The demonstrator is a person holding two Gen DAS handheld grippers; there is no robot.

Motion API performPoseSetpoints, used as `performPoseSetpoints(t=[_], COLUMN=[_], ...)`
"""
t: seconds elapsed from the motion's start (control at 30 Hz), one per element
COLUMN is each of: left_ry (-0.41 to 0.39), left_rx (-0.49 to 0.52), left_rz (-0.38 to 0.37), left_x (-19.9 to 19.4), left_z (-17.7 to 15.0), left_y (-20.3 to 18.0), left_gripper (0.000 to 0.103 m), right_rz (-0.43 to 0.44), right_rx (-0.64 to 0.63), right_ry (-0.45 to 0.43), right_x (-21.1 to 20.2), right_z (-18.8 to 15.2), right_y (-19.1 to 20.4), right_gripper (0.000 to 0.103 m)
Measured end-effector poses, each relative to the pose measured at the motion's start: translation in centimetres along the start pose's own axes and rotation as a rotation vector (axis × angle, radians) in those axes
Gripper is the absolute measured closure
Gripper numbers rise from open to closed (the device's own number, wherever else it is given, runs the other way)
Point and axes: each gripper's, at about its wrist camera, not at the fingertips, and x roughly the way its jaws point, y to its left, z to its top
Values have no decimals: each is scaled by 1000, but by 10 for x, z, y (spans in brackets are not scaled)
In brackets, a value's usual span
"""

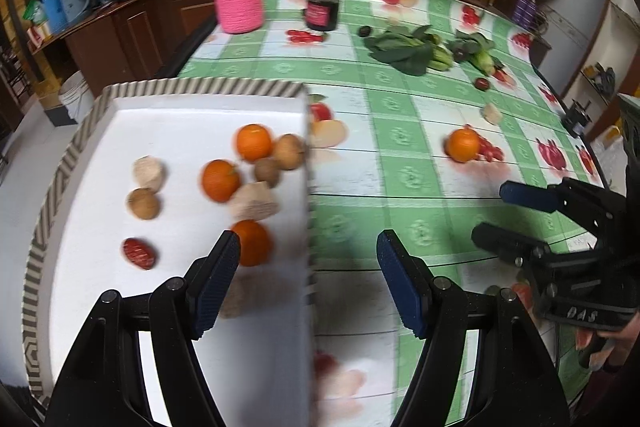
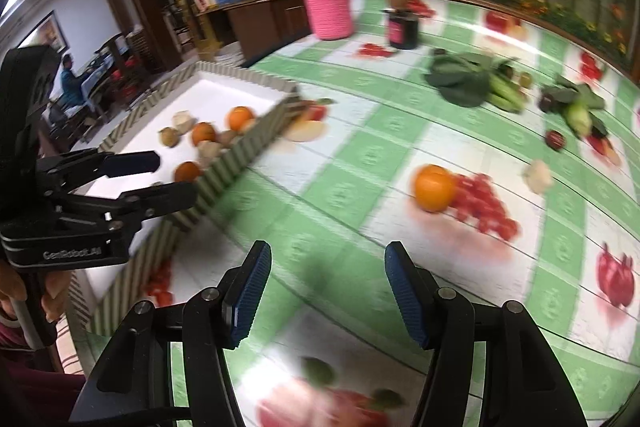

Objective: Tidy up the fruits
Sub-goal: 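Move both open grippers back over the remaining fruits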

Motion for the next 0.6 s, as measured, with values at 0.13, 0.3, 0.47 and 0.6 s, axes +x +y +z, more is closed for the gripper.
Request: performPoseSetpoints(t=[0.13,0.3,0.47,0.6], left_ry=[6,29,42,54], left_rx=[39,109,124,120], left_rz=[-21,-37,-53,-70], left_x=[4,15,22,28], left_z=[5,10,15,18], left_y=[-24,-55,-73,-83], left_gripper=[33,33,33,33], right_rz=[-42,-81,-95,-106], right_rx=[25,70,107,134], right_ry=[0,5,8,8], right_x=[-9,-17,-21,-21], right_z=[-5,-14,-21,-25], right_y=[-25,-55,-76,-86], right_gripper=[42,42,42,41])
